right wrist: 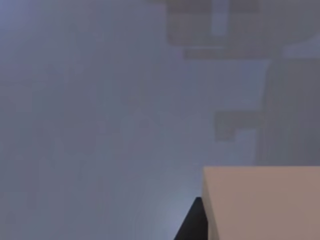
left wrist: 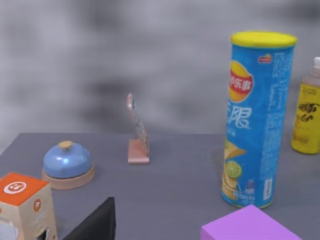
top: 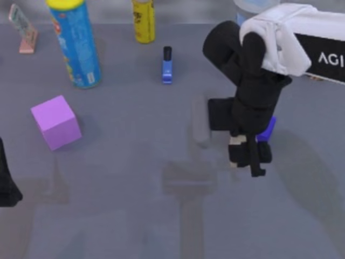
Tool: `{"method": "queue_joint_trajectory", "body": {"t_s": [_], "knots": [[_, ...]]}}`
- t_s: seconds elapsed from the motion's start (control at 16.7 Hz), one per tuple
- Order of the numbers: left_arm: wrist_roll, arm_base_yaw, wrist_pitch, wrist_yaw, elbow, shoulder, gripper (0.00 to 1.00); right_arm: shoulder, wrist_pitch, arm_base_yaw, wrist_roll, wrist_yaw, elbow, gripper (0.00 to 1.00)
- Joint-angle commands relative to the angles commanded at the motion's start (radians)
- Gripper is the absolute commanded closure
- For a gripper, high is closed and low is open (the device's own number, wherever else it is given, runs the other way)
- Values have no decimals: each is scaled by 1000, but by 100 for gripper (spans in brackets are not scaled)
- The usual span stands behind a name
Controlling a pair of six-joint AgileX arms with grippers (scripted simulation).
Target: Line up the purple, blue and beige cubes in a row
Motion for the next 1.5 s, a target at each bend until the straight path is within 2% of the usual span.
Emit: {"method": "queue_joint_trajectory", "body": {"t_s": [0.3,0.6,1.38,1.5], "knots": [[0,0,0,0,0,0,0,53,184,0,3,0,-123,100],[0,0,0,0,0,0,0,64,210,2,2,0,-145,100],[0,0,0,0,0,0,0,64,210,2,2,0,-145,2],[0,0,0,0,0,0,0,64,210,2,2,0,-145,0]]}}
